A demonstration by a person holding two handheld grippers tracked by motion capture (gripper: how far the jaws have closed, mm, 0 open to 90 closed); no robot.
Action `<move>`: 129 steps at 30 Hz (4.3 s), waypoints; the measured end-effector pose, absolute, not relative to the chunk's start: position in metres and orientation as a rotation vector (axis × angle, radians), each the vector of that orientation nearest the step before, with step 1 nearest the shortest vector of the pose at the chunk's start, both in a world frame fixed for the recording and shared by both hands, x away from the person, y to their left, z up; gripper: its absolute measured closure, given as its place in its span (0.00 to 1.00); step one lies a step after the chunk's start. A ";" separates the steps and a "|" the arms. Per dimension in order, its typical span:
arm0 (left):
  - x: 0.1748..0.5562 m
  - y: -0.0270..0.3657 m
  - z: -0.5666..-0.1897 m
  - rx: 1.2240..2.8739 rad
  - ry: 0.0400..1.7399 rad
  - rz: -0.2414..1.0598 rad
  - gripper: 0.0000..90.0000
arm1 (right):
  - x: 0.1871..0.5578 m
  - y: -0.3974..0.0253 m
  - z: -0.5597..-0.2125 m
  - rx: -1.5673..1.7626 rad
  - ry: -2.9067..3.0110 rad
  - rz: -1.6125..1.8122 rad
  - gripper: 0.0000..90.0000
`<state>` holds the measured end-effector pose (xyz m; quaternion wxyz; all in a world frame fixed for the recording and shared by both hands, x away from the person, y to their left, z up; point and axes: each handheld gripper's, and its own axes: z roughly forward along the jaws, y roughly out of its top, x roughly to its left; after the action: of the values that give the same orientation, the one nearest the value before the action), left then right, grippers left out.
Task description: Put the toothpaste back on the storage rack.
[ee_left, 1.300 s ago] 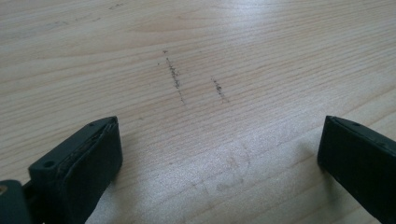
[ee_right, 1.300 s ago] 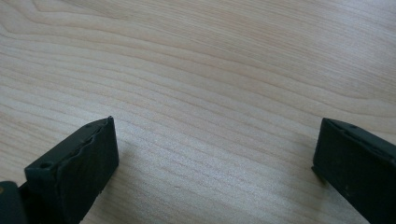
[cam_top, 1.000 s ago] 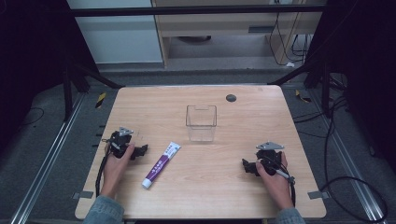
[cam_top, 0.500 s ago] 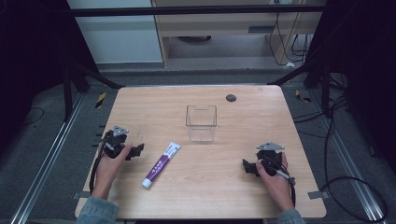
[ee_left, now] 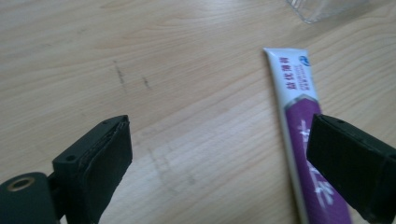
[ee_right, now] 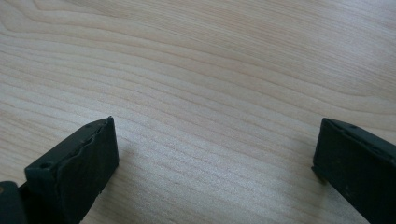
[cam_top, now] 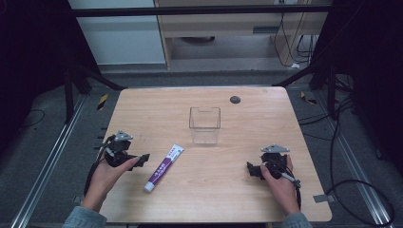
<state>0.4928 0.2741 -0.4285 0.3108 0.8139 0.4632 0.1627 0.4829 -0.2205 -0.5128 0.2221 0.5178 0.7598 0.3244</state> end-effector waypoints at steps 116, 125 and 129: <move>0.526 0.169 -0.464 2.610 1.057 0.256 0.82 | 0.485 -0.221 -0.513 1.428 2.102 0.897 0.00; 0.525 0.178 -0.456 2.544 1.049 0.230 0.86 | 0.485 -0.221 -0.513 1.426 2.102 0.895 0.00; 0.525 0.180 -0.445 2.515 1.030 0.268 0.86 | 0.485 -0.221 -0.513 1.426 2.102 0.895 0.00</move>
<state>0.5247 0.1795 -0.4451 0.2041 0.9016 0.3692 0.0959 0.4854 -0.2206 -0.5128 0.2222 0.5162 0.7611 0.3240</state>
